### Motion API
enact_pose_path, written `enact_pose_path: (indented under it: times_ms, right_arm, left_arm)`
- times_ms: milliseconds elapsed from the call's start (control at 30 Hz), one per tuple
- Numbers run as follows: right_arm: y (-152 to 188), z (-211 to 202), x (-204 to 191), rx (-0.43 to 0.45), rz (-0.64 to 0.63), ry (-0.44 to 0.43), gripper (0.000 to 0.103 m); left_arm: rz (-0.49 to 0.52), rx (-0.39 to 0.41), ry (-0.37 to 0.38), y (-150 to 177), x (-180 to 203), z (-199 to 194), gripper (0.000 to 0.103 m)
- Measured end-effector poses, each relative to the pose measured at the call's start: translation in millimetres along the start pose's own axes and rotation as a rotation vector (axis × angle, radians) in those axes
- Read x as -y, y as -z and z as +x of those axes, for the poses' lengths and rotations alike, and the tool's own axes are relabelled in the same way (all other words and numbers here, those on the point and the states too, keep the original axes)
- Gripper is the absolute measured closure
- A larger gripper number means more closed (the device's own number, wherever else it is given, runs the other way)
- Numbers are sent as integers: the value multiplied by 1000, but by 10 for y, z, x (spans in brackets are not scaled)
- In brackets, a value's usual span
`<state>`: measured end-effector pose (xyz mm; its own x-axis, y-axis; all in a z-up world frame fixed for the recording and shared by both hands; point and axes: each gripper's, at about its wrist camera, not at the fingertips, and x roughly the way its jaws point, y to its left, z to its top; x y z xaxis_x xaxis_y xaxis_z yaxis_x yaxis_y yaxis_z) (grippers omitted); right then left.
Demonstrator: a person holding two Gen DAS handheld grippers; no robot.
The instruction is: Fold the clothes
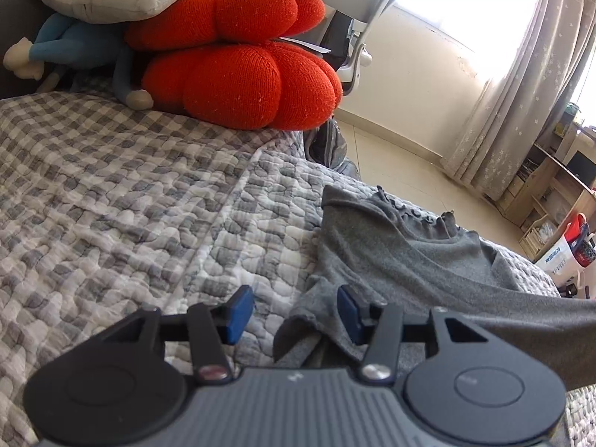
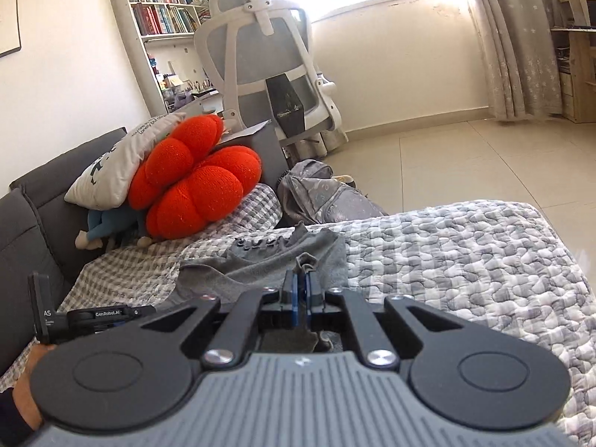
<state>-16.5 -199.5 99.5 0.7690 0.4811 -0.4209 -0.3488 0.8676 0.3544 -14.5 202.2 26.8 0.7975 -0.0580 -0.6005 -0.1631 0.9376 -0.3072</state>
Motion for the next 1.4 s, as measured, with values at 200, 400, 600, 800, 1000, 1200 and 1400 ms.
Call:
enact_pose_path:
  times_ms: [200, 400, 600, 800, 1000, 1200, 1400]
  right_arm:
    - [160, 163, 394, -74, 174, 31, 96]
    - [245, 323, 288, -169, 30, 110, 90]
    - [131, 452, -110, -148, -181, 117, 73]
    - [-31, 1000, -964, -156, -460, 28, 62]
    - [53, 1823, -1863, -181, -701, -52, 62]
    - [267, 2643, -2467, -260, -905, -68, 62]
    - [171, 2927, -2321, -288, -768, 34, 94]
  left_arm:
    - [59, 19, -34, 5, 32, -44, 53]
    - [147, 8, -77, 43, 84, 22, 72]
    - [190, 49, -68, 146, 142, -30, 86]
    - [119, 57, -10, 186, -21, -2, 85]
    - [84, 72, 2, 223, -49, -2, 83]
    - [16, 62, 50, 212, -170, 16, 83]
    - [-9, 60, 68, 217, -209, 4, 83]
